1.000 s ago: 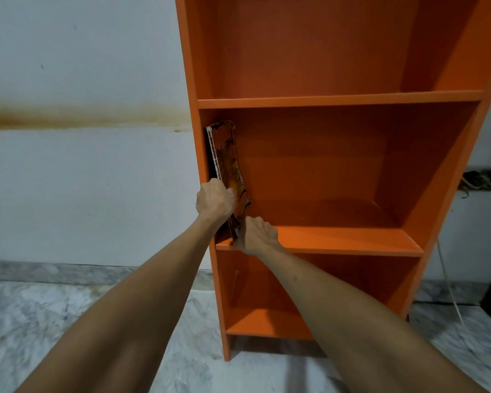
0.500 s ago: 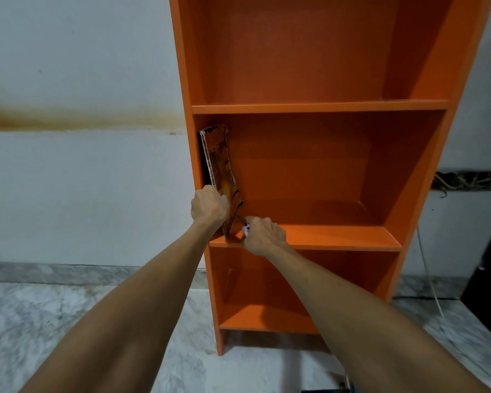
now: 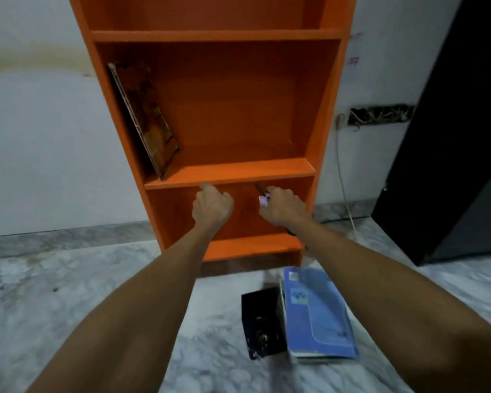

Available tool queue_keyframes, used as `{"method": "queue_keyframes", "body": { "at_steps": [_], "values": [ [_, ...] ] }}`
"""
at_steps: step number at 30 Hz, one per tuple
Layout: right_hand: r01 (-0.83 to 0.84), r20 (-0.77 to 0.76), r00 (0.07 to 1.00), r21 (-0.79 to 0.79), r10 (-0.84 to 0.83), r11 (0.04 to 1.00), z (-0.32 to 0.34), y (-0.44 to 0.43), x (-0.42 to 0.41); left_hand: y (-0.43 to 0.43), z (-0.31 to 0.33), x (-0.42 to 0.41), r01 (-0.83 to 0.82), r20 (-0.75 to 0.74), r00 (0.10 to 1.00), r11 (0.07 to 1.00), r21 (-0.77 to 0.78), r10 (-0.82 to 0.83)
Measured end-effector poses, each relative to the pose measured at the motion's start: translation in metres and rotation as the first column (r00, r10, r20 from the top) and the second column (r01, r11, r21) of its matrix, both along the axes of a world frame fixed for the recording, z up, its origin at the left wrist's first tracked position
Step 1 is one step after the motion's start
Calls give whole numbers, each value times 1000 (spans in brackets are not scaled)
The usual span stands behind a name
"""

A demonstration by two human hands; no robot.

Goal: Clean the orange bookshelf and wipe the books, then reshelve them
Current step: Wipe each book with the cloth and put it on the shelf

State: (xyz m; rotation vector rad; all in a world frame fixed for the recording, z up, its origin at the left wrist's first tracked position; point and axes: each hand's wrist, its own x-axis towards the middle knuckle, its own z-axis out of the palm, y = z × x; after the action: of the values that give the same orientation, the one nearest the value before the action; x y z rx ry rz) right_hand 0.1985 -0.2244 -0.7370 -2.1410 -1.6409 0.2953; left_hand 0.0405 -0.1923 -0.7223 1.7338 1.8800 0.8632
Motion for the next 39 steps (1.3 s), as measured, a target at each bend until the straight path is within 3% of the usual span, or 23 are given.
{"method": "queue_keyframes", "body": {
  "at_steps": [3, 7, 13, 17, 21, 24, 30, 34, 39],
  "values": [
    [84, -49, 995, 1, -83, 997, -46, -38, 48, -33, -51, 48, 103, 4, 995, 990, -101, -104],
    [207, -153, 961, -160, -231, 965, -115, -84, 96, -64, -135, 90, 247, 46, 969, 930, -274, -244],
    [323, -251, 877, -322, -410, 890, -226, -139, 129, -100, -253, 117, 317, 102, 939, 707, -632, -330],
    [342, -255, 845, -419, -470, 841, -271, -156, 134, -112, -301, 119, 287, 152, 953, 614, -735, -263],
    [348, -253, 834, -448, -490, 823, -291, -163, 135, -106, -325, 120, 249, 148, 966, 599, -761, -213],
    [358, -237, 833, -459, -500, 813, -294, -162, 135, -98, -330, 122, 267, 237, 963, 574, -775, -127],
    [346, -292, 810, -463, -509, 816, -299, -167, 145, -100, -307, 136, 469, 565, 824, 521, -714, 32],
    [303, -363, 794, -458, -487, 835, -297, -179, 145, -106, -304, 133, 531, 652, 750, 486, -695, 112],
    [274, -347, 815, -474, -464, 837, -279, -187, 156, -106, -274, 131, 608, 718, 693, 486, -628, 61]
  ]
}}
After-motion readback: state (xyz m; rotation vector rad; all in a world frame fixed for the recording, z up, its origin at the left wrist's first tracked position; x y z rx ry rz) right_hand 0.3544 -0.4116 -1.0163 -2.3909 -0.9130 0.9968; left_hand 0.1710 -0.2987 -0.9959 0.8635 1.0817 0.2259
